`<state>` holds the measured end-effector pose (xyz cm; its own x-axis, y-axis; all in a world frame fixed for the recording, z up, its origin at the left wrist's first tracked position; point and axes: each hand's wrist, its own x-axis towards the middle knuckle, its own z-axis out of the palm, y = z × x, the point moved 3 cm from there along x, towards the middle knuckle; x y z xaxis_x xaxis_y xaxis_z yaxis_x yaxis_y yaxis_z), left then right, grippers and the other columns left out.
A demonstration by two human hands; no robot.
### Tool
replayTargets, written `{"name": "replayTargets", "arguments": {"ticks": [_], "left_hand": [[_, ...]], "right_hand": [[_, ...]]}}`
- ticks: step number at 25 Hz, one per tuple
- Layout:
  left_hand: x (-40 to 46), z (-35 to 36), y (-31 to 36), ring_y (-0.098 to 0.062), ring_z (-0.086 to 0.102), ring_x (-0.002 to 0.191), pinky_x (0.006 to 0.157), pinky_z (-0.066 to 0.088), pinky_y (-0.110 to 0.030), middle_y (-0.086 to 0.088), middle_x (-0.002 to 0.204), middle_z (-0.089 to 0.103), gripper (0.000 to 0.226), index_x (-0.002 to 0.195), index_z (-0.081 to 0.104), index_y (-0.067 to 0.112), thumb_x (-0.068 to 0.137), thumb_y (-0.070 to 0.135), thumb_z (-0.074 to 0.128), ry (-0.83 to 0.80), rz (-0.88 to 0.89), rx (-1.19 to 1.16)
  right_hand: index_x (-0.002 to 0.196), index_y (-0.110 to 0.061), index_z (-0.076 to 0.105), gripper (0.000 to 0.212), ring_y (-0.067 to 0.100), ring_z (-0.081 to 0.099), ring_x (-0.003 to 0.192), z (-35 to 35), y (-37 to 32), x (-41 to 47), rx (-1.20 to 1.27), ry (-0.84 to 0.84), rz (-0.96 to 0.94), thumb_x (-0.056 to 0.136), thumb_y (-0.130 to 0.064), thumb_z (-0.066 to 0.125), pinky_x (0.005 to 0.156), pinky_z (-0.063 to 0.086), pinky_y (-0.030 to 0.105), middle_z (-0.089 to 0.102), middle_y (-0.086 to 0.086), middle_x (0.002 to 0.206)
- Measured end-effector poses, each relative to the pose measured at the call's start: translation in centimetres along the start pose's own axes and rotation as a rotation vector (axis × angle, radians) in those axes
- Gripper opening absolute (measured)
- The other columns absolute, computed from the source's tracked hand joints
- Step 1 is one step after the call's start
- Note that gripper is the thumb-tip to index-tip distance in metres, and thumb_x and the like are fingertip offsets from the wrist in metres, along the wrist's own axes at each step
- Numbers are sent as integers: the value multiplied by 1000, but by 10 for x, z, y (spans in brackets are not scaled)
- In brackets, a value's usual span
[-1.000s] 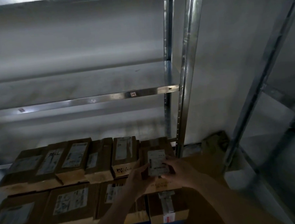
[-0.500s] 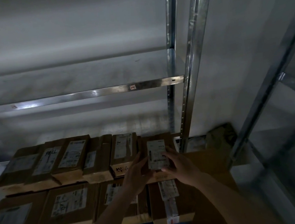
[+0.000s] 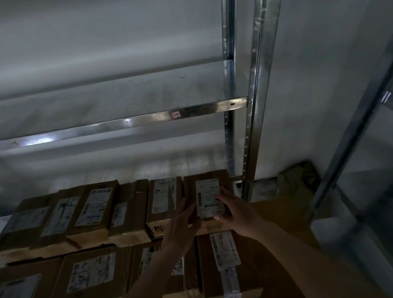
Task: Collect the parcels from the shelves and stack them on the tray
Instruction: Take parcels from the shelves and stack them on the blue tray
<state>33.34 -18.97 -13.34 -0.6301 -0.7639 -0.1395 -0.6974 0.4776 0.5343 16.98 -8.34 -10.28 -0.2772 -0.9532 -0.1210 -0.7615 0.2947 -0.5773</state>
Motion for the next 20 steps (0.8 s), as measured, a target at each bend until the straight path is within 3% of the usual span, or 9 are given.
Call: {"name": "replayTargets", "arguments": {"ticks": [5, 11, 16, 20], "left_hand": [[6, -1, 4, -23, 17, 149, 118, 23, -47, 7, 164, 5, 61, 151, 28, 38, 97, 37, 56, 54, -7, 14], [6, -4, 7, -24, 19, 148, 118, 22, -43, 6, 164, 8, 60, 152, 28, 37, 97, 40, 53, 42, -10, 25], [0, -15, 16, -24, 32, 142, 115, 29, -42, 3, 160, 22, 62, 150, 32, 33, 95, 40, 59, 60, 54, 46], [-8, -24, 11, -29, 44, 134, 103, 46, -52, 1, 157, 28, 74, 150, 27, 35, 87, 60, 55, 59, 55, 37]], "right_hand": [[153, -26, 29, 63, 22, 19, 151, 1, 6, 12, 16, -1, -6, 98, -43, 54, 120, 28, 47, 9, -7, 166], [154, -28, 26, 64, 23, 19, 151, 2, 10, 17, -11, -10, 0, 99, -48, 51, 119, 30, 48, 6, -8, 166], [156, -31, 22, 65, 23, 20, 151, -4, 7, 7, -49, -23, 25, 99, -48, 50, 115, 36, 48, 3, -7, 167], [153, -41, 22, 65, 24, 31, 147, -14, 6, -20, -63, 3, 53, 96, -55, 50, 110, 42, 54, 8, -10, 166]]}}
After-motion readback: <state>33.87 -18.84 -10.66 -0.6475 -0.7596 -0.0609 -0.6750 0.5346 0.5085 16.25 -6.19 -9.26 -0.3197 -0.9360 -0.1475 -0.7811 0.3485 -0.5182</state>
